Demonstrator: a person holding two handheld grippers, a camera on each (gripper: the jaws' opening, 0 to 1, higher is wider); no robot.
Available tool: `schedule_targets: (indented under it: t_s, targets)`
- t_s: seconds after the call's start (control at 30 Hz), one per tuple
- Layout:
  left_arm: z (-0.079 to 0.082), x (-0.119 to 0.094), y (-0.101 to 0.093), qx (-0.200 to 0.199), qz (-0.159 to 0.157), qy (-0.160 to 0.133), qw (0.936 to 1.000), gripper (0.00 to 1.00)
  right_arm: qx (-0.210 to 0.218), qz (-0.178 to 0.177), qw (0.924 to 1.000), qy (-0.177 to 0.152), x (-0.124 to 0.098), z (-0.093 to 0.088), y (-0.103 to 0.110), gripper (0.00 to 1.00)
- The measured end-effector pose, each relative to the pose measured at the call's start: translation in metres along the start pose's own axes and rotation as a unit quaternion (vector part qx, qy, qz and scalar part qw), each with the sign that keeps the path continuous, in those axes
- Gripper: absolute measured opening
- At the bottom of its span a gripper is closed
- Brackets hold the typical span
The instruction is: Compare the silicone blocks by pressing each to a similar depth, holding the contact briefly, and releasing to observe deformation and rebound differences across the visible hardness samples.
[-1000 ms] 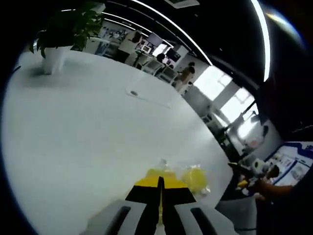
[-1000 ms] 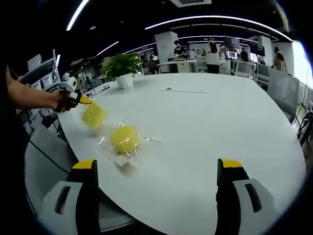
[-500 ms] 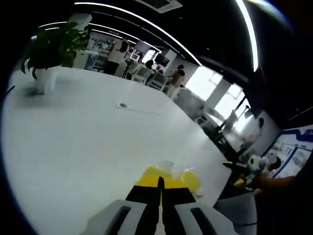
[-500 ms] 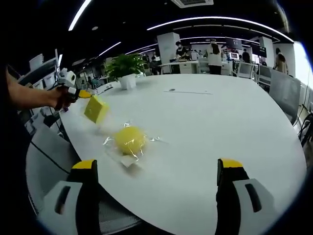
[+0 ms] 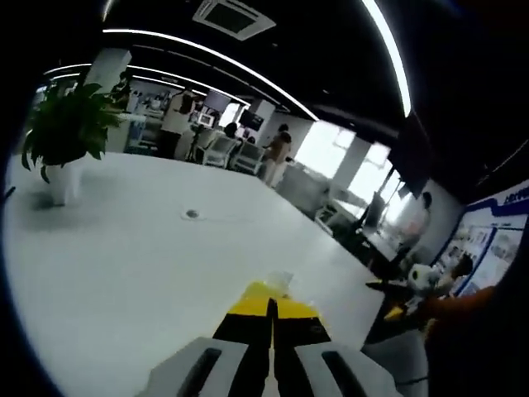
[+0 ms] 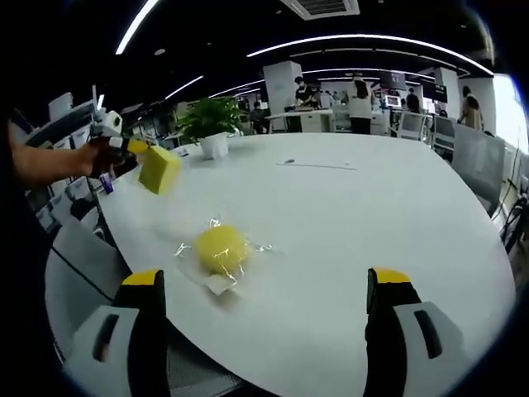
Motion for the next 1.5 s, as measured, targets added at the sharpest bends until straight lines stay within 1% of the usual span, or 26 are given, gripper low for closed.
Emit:
schedule_targets:
  t_s: [0.1, 0.33, 0.4, 0.47, 0.57, 0.67, 0.73, 0.8, 0.93, 1.03, 1.17, 1.3, 1.4, 1.5]
  targets:
    - [0.003, -0.001, 0.000, 0.004, -0.001, -0.006, 1.0000, 0.00, 0.003, -0.004, 1.0000, -0.001, 0.000, 0.001, -0.001, 0.96]
    - [0.010, -0.007, -0.002, 0.010, 0.000, -0.013, 0.9999, 0.00, -0.005, -0.014, 0.9999, -0.005, -0.001, 0.005, -0.005, 0.96]
    - [0.012, -0.008, -0.005, 0.011, -0.001, -0.016, 0.9998, 0.00, 0.011, -0.024, 0.9994, -0.024, -0.001, 0.009, -0.008, 0.96]
    - [0.014, -0.008, -0.005, 0.013, -0.003, -0.017, 0.9998, 0.00, 0.018, -0.029, 0.9990, -0.028, -0.003, 0.010, -0.012, 0.96]
    - [0.018, -0.010, -0.009, -0.008, -0.009, -0.026, 0.9996, 0.00, 0.021, -0.039, 0.9985, -0.034, -0.003, 0.011, -0.016, 0.96]
    - [0.022, -0.012, -0.011, -0.008, -0.010, -0.033, 0.9994, 0.00, 0.022, -0.042, 0.9983, -0.034, -0.002, 0.012, -0.018, 0.96]
    - [0.025, -0.013, -0.018, -0.007, -0.019, -0.032, 0.9993, 0.00, 0.023, -0.044, 0.9982, -0.033, -0.002, 0.012, -0.018, 0.96]
    - [0.029, -0.014, -0.027, 0.009, -0.030, -0.026, 0.9992, 0.00, 0.024, -0.041, 0.9982, -0.037, -0.002, 0.015, -0.016, 0.96]
    - [0.035, -0.015, -0.044, 0.028, -0.041, -0.030, 0.9983, 0.00, 0.013, -0.034, 0.9986, -0.038, 0.000, 0.020, -0.012, 0.96]
    - [0.037, -0.014, -0.056, 0.036, -0.050, -0.030, 0.9976, 0.00, 0.021, -0.031, 0.9985, -0.040, 0.001, 0.022, -0.011, 0.96]
    - [0.036, -0.013, -0.064, 0.054, -0.057, -0.029, 0.9965, 0.00, 0.024, -0.032, 0.9979, -0.052, 0.000, 0.031, -0.011, 0.96]
    - [0.035, -0.012, -0.070, 0.055, -0.064, -0.029, 0.9960, 0.00, 0.013, -0.030, 0.9976, -0.061, -0.001, 0.043, -0.010, 0.96]
    - [0.036, -0.011, -0.075, 0.055, -0.070, -0.030, 0.9956, 0.00, 0.009, -0.031, 0.9972, -0.067, 0.000, 0.047, -0.012, 0.96]
    - [0.037, -0.010, -0.076, 0.053, -0.075, -0.031, 0.9953, 0.00, 0.007, -0.029, 0.9974, -0.065, 0.001, 0.048, -0.011, 0.96]
Point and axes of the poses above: the point that each gripper's makers call its tool centre point, and the gripper's own axes: x roughly forward along the fingers, y roughly to its left, z roughly out of its top, the point moved 7 cm from there along -x, roughly backward along the fingers, and after that the axes turned 14 degrees about -x, right-handed, at the moved point
